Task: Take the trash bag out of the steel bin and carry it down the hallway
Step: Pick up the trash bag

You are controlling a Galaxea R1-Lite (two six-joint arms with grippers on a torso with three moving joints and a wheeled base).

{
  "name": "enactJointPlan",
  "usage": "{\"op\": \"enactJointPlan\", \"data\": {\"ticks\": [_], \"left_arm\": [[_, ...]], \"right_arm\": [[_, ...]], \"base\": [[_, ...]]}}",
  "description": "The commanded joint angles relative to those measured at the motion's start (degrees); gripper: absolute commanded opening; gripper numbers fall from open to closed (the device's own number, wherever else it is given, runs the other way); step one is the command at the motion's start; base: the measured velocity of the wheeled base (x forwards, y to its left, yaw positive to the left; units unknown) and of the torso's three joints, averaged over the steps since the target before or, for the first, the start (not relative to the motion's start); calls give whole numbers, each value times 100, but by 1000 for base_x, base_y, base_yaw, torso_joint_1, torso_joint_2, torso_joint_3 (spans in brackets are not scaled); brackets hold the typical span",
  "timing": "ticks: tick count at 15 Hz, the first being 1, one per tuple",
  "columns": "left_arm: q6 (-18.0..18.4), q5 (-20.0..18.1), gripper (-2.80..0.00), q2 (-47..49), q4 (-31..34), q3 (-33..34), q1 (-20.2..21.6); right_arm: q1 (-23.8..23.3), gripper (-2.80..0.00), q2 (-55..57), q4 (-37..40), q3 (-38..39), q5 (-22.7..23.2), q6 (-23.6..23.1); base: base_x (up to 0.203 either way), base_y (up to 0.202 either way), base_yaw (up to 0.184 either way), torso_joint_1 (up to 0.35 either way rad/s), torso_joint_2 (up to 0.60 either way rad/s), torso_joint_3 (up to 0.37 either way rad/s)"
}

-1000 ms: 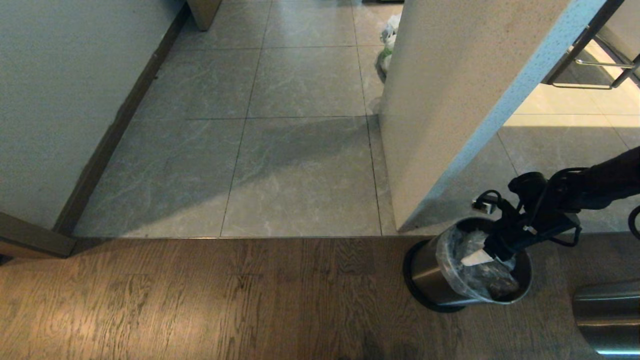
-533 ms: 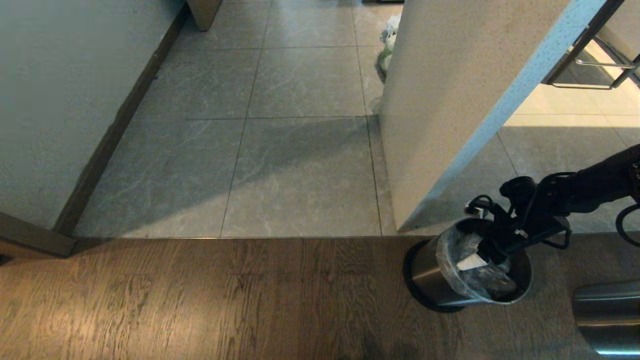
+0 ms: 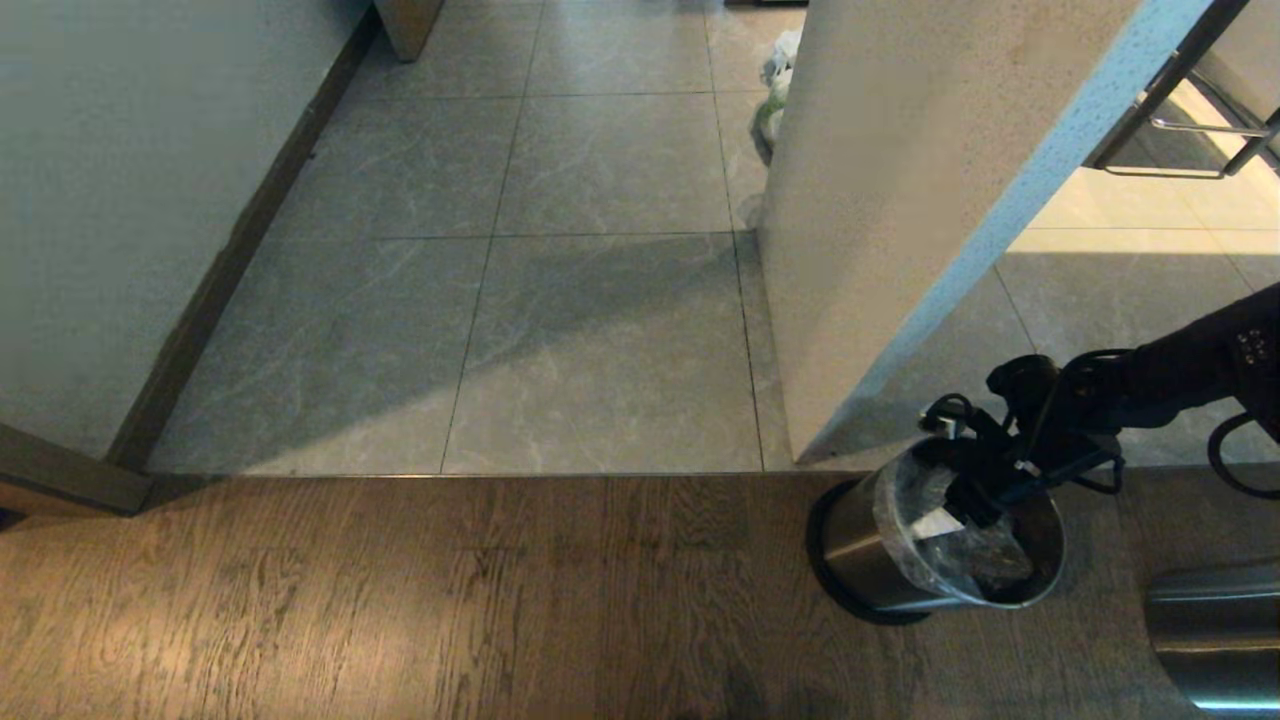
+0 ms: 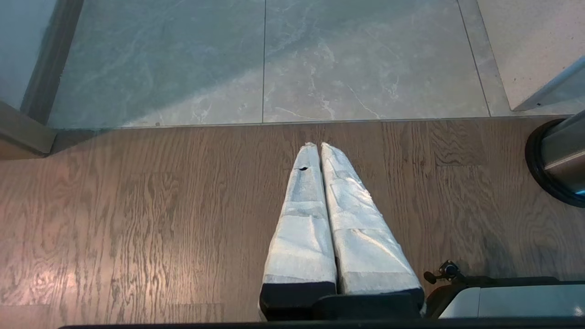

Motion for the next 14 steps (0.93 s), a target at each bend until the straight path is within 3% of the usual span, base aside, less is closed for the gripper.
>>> {"op": "enactJointPlan", "data": {"ticks": [1,9,10,14], "left_arm": [[0,0,-280,0,2,0,0],[0,0,-280,0,2,0,0],[0,0,-280,0,2,0,0],[0,8,-280,0,2,0,0]], "right_arm": [[30,0,85,12,-15,-2,-21],[74,0,169,12,-128,-179,99],[82,-280,173,12,-128,-170,94],[160,-280,184,-85,-146,-188,94]], "base": [[0,0,0,0,0,0],[0,0,0,0,0,0],[0,0,0,0,0,0],[0,0,0,0,0,0]]}}
